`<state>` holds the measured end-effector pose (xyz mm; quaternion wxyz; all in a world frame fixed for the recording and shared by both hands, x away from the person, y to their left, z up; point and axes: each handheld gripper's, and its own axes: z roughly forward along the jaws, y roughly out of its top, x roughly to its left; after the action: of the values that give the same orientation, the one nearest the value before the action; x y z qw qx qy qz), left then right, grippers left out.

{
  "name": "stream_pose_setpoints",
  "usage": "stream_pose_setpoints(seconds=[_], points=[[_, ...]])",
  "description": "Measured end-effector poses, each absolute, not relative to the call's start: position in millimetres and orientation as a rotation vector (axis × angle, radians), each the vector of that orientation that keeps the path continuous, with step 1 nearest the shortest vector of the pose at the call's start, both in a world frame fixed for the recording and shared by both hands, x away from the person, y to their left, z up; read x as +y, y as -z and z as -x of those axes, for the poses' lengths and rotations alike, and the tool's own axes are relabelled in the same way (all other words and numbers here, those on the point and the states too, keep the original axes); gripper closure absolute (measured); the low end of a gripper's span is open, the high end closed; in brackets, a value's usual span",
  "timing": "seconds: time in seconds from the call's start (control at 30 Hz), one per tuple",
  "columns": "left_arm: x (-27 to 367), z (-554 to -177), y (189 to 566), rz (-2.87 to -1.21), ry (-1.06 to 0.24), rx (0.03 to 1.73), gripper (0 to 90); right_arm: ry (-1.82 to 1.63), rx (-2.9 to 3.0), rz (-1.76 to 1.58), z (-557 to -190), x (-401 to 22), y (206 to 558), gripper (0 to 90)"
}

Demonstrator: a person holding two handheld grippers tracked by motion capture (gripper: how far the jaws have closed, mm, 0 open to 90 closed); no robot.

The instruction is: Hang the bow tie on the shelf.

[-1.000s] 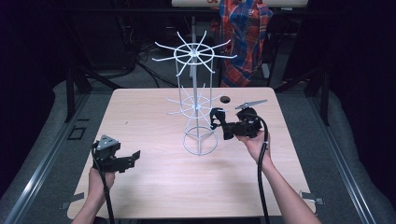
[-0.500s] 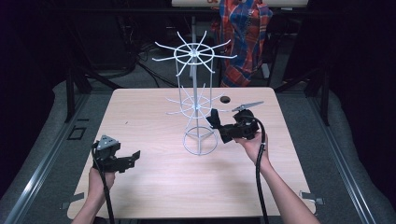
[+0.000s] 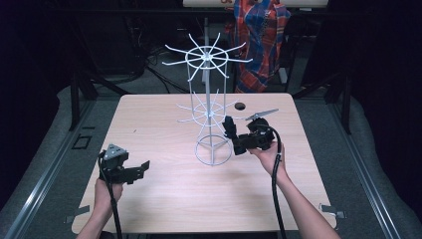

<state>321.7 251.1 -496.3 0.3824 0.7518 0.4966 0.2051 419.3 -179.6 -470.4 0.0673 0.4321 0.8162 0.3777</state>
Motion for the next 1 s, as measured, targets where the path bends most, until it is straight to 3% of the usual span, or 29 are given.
stream_pose_setpoints(seconds=[0.07,0.43,0.53,1.0], points=[[251,-322,496,-1.913,-0.526,1.266,15.7,-1.138,2.462,-1.312,-420,-179,472,55.3],[252,-321,497,-1.906,-0.519,1.274,15.7,-1.128,2.470,-1.295,-418,-180,469,56.2],[252,-319,496,-1.905,-0.526,1.276,15.7,-1.095,2.477,-1.289,-414,-179,465,60.6],[250,-321,496,-1.909,-0.523,1.268,15.7,-0.940,2.485,-1.202,-399,-180,451,53.4]])
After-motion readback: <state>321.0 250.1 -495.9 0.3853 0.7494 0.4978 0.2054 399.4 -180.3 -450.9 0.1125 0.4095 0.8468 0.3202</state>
